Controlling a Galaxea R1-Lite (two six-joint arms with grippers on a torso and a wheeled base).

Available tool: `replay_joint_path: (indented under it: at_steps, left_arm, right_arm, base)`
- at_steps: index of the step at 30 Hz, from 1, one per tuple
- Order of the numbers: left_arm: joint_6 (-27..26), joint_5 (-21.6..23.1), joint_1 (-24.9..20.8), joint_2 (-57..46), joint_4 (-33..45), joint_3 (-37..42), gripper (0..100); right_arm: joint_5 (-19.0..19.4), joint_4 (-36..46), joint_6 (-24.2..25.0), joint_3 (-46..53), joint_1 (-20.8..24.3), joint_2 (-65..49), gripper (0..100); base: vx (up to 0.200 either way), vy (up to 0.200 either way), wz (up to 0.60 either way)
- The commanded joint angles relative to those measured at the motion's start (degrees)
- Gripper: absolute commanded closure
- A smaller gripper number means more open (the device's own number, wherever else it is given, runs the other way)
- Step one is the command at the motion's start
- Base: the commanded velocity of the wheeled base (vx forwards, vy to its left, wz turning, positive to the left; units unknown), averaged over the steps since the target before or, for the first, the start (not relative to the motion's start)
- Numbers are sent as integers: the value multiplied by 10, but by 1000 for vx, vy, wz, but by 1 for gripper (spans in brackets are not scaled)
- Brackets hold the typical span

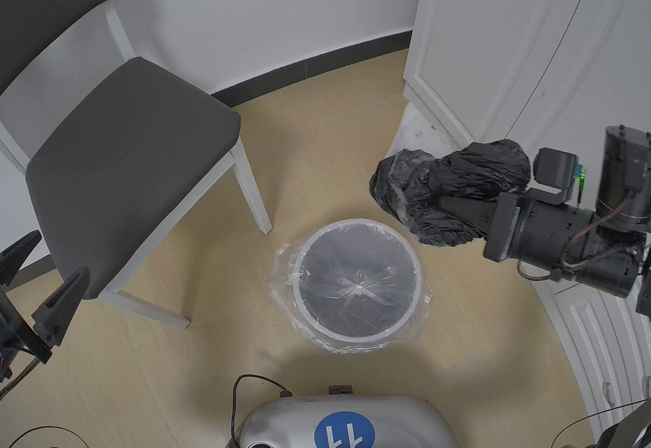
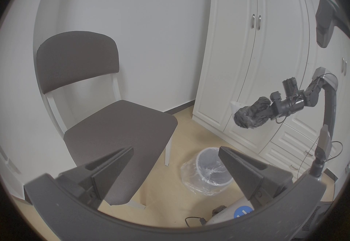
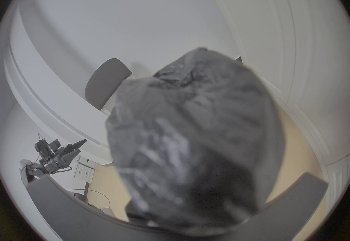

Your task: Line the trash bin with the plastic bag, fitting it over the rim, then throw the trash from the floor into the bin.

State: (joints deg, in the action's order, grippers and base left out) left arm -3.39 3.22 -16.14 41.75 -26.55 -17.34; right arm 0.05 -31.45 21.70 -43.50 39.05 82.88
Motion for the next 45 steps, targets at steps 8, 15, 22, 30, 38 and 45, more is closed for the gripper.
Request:
replay_joint_path:
  at_steps: [8, 15, 22, 30, 38, 45]
  left_arm:
    - [1, 0, 1, 1, 1, 3, 0]
    - [3, -1, 1, 3, 1, 3, 0]
    - [3, -1, 1, 3, 1, 3, 0]
    - [3, -1, 1, 3, 1, 3, 0]
    - [4, 0, 1, 3, 11, 4, 0]
    - [4, -1, 1, 3, 15, 2, 0]
  right_arm:
    - [11, -4, 7, 21, -8, 86, 100]
    - [12, -3, 22, 37, -6, 91, 100]
    - [13, -4, 26, 34, -4, 149, 100]
    - [12, -5, 60, 1, -5, 247, 100]
    - [11, -86, 112, -13, -5, 315, 100]
    - [10, -135, 122, -17, -5, 374, 100]
  base:
    - [0, 0, 0]
    - [0, 0, 0]
    - [0, 0, 0]
    - [0, 0, 0]
    - [0, 0, 0]
    - [0, 0, 0]
